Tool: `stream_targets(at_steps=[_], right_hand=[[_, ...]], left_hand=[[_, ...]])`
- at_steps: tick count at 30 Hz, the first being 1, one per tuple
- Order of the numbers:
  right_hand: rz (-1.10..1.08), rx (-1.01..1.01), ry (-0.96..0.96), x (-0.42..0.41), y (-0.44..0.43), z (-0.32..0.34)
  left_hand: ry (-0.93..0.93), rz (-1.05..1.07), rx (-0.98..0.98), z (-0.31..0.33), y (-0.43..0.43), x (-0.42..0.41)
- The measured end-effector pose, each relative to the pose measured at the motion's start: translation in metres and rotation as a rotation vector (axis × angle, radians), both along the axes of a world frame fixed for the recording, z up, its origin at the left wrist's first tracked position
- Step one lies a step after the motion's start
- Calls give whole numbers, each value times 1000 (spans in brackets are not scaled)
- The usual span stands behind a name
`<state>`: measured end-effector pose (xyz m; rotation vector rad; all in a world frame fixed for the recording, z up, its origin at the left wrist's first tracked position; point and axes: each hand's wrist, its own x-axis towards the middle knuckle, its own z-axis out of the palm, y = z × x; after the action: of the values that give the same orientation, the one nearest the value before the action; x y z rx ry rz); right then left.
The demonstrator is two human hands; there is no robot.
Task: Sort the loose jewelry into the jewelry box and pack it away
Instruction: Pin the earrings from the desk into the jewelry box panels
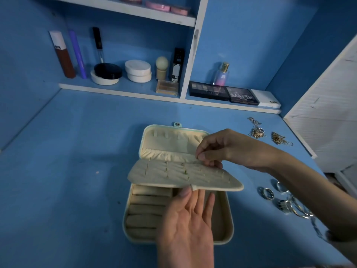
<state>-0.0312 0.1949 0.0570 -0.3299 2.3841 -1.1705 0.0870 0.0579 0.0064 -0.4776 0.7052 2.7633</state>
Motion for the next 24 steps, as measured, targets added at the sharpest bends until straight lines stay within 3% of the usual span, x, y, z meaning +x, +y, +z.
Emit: stream_targets(at_steps=[24], right_hand=[[114, 64, 49, 0, 0, 0]], left_hand=[[-53, 40, 1, 1, 2, -2]])
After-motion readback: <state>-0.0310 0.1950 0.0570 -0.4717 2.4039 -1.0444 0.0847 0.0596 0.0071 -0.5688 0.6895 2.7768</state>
